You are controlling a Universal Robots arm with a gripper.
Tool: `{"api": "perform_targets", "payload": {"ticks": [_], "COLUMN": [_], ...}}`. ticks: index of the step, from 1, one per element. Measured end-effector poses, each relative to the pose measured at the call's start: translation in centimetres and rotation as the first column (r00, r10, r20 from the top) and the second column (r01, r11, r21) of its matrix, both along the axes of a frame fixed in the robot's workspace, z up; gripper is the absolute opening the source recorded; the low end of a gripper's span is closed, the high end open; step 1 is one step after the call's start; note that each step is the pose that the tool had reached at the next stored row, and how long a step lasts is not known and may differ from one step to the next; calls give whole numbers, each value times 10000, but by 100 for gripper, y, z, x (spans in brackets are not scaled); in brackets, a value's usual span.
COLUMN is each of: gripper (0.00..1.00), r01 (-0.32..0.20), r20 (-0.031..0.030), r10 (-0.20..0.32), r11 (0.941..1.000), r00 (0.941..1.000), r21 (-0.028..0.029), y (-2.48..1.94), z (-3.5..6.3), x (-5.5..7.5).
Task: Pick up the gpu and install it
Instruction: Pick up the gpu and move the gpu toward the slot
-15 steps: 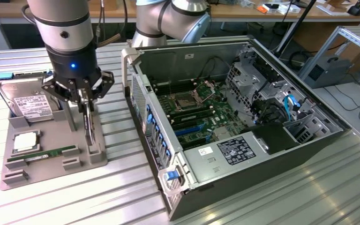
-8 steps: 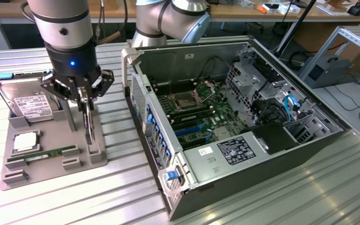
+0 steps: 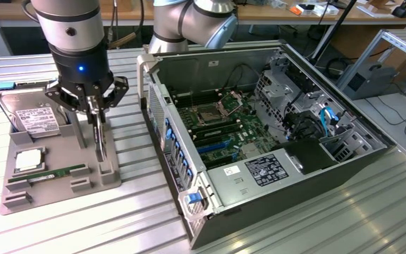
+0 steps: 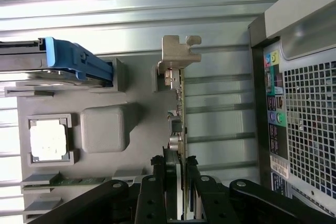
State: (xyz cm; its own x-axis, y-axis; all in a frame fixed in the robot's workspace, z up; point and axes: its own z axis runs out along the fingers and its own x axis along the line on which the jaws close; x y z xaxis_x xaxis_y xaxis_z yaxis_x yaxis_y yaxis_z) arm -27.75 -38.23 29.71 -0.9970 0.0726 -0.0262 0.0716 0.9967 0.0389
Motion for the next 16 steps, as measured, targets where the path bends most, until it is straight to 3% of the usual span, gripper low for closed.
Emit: {"api": "perform_targets", "payload": {"ticks": [16], "gripper": [27], "r01": [0], "r20": [0], "r10": [0], "r11": [10000], "r00": [10000], "r21": [0], "y": [0], "z": [63], "x": [0]}}
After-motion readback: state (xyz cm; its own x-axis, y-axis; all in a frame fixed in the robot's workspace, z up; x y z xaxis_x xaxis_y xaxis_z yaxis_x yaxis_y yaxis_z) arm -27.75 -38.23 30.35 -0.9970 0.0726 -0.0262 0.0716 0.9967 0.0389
